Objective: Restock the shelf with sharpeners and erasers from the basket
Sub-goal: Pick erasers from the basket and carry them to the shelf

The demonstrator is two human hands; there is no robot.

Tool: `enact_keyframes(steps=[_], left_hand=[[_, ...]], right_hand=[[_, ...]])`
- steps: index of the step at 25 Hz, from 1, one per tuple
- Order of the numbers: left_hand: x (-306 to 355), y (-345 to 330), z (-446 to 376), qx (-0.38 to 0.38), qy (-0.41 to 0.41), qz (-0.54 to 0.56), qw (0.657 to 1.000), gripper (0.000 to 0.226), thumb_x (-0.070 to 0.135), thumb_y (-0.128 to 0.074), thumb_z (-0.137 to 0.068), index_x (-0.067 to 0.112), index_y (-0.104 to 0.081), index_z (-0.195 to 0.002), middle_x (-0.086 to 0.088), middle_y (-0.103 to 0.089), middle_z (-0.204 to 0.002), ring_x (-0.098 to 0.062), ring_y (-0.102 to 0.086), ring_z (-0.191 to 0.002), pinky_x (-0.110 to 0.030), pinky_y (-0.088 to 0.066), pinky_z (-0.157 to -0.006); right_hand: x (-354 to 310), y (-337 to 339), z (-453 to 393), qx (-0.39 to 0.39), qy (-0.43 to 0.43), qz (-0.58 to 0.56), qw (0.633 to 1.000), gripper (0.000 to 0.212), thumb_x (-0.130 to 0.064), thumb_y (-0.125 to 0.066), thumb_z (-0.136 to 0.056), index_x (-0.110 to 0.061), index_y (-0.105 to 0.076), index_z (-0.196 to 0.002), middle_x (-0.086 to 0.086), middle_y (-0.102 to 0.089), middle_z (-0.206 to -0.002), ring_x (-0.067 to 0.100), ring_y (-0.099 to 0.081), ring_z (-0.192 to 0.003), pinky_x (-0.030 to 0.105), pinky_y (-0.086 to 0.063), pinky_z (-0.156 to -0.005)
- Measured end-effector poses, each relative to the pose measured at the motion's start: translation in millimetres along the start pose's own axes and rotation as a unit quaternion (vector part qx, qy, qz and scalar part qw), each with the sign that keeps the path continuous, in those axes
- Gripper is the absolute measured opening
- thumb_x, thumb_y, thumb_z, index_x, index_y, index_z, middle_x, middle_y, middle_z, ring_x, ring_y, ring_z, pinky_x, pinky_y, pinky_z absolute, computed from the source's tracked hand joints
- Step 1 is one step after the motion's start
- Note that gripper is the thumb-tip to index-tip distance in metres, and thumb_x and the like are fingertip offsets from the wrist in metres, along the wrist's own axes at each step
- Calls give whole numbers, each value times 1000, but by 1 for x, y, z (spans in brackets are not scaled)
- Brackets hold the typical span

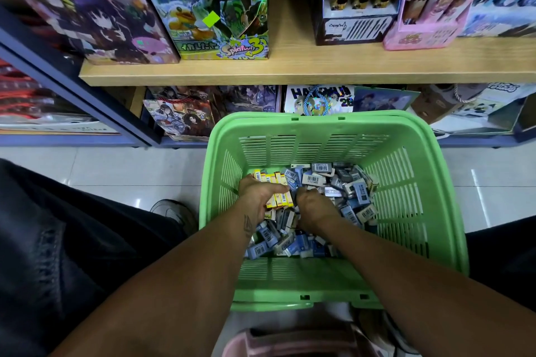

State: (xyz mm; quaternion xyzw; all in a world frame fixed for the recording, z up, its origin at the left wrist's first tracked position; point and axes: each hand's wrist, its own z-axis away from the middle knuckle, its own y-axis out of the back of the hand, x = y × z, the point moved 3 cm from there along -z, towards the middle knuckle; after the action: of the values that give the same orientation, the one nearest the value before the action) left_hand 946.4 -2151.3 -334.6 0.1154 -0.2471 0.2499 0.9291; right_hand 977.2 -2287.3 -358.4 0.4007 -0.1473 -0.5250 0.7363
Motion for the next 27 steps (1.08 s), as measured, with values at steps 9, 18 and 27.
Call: enact_keyframes(steps=[9,18,27], left_hand=[[23,11,26,-120,-6,-51,991,127,18,-101,-30,6,-42,-142,-12,-47,-148,-37,-49,-130,-49,-52,-93],[131,2,126,-218,-148,-101,959,122,27,-104,-26,12,-50,-135,-5,-65,-129,-25,-55,-126,-56,-37,-110],[213,12,275,-312,-300,-12,902,46,-10,-78,-62,3,-69,-105,-22,-73,-103,-32,-72,-88,-45,-60,-78]], right_hand=[[29,57,18,-55,-33,-264,962,44,-6,-82,-76,-16,-66,-116,3,-63,-123,22,-63,-107,38,-58,-88],[23,217,114,9,40,-456,889,20,6,-72,-83,0,-64,-100,21,-68,-98,24,-72,-76,38,-62,-73],[-14,330,232,212,203,-542,787,32,10,-70,-83,-6,-69,-110,12,-75,-100,24,-72,-89,41,-59,-86]])
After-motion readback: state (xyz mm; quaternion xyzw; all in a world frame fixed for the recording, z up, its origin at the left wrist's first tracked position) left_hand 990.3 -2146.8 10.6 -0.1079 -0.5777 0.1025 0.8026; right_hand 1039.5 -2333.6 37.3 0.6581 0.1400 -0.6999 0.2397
